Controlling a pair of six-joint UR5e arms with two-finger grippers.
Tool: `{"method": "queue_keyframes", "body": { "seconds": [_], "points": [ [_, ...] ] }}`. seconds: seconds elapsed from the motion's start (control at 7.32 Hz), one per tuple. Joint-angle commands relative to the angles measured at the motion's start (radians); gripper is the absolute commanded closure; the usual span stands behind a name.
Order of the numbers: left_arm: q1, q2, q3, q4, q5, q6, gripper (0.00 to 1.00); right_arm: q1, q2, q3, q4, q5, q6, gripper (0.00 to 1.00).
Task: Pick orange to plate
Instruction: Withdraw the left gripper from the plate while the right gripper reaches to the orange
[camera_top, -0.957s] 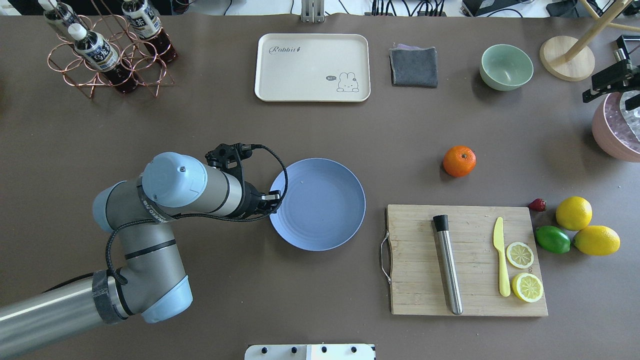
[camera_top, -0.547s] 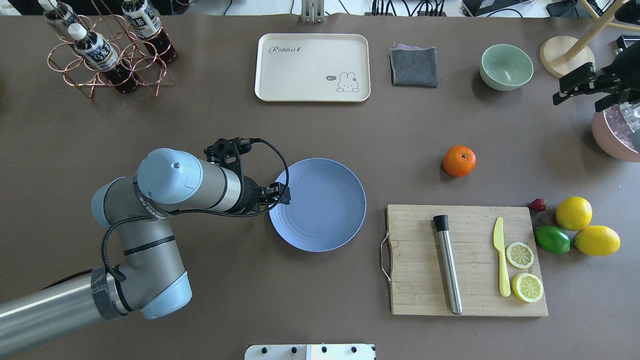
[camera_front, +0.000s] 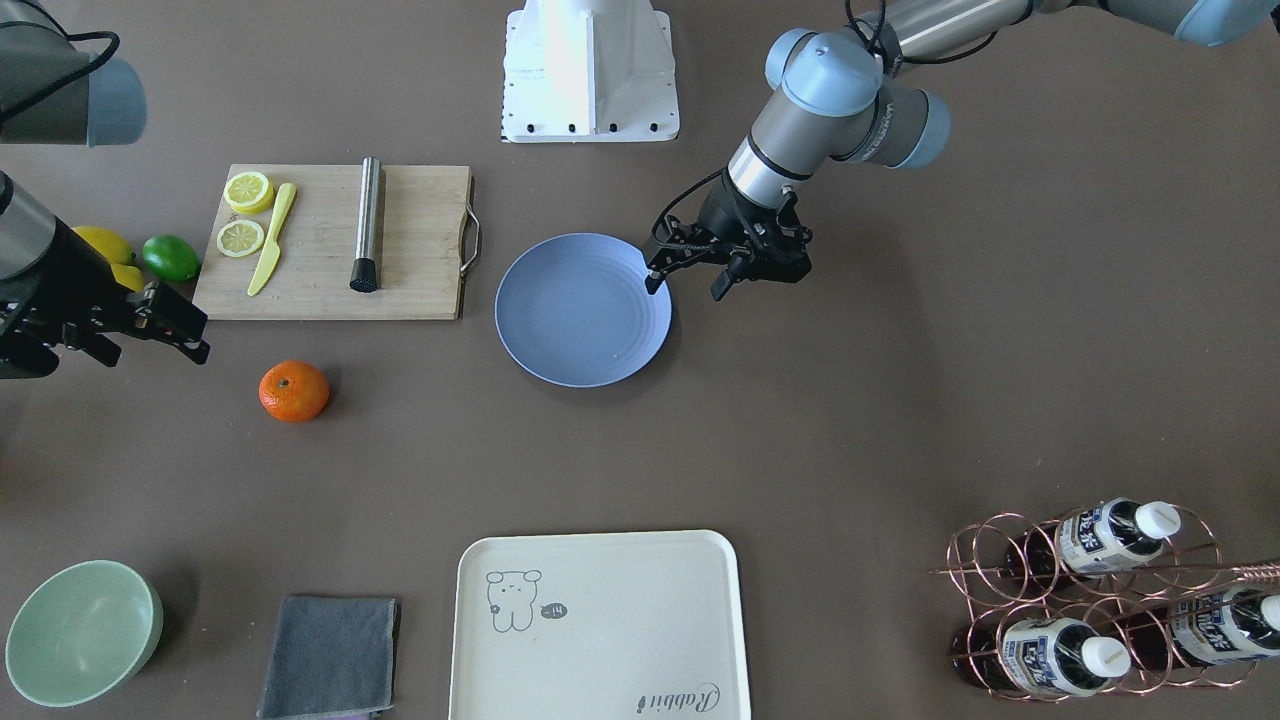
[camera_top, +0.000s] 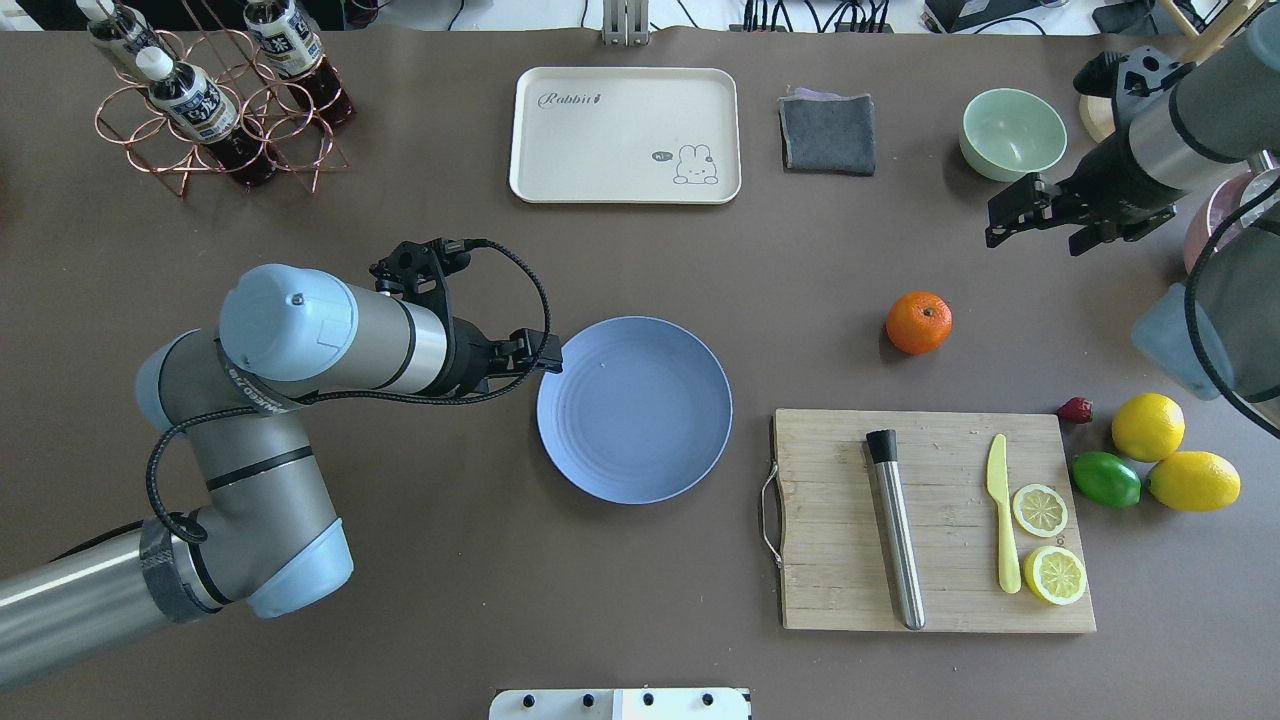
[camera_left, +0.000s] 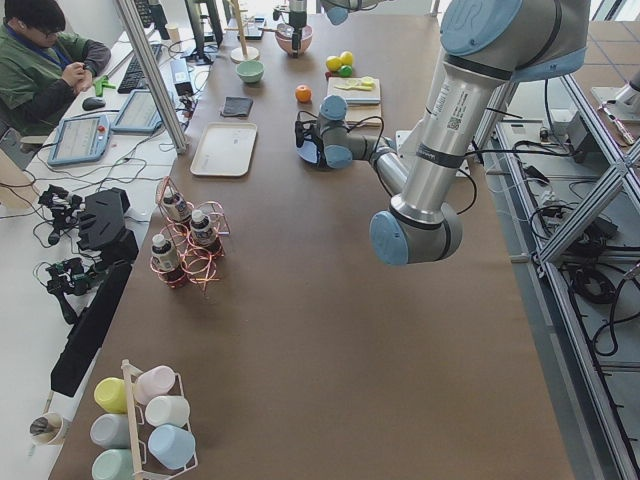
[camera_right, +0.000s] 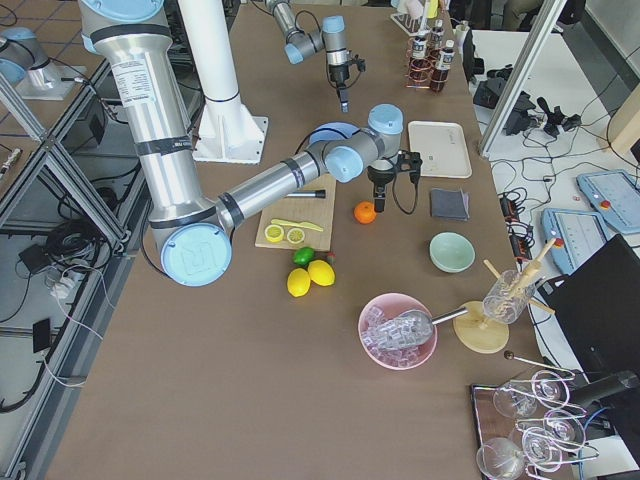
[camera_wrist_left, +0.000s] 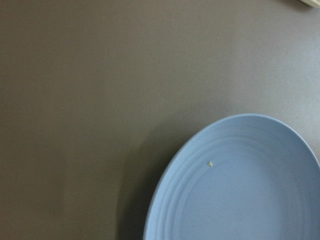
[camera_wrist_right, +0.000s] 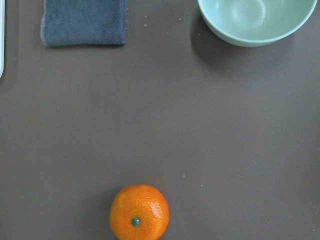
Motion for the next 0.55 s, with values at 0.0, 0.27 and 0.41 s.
{"method": "queue_keyframes", "body": {
  "seconds": [0.0,0.27,0.41],
  "points": [
    [-0.037,0.015,-0.028,0.075,-0.006,0.132,0.02,-0.106,0.002,-0.019,0.061,-0.086,0.085,0.00],
    [-0.055,0.021,-0.048,0.130,-0.003,0.239,0.02,-0.149,0.044,-0.088,0.062,-0.129,0.086,0.00],
    [-0.057,0.030,-0.050,0.130,0.016,0.268,0.02,-0.161,0.052,-0.108,0.076,-0.137,0.086,0.00]
  ]
}}
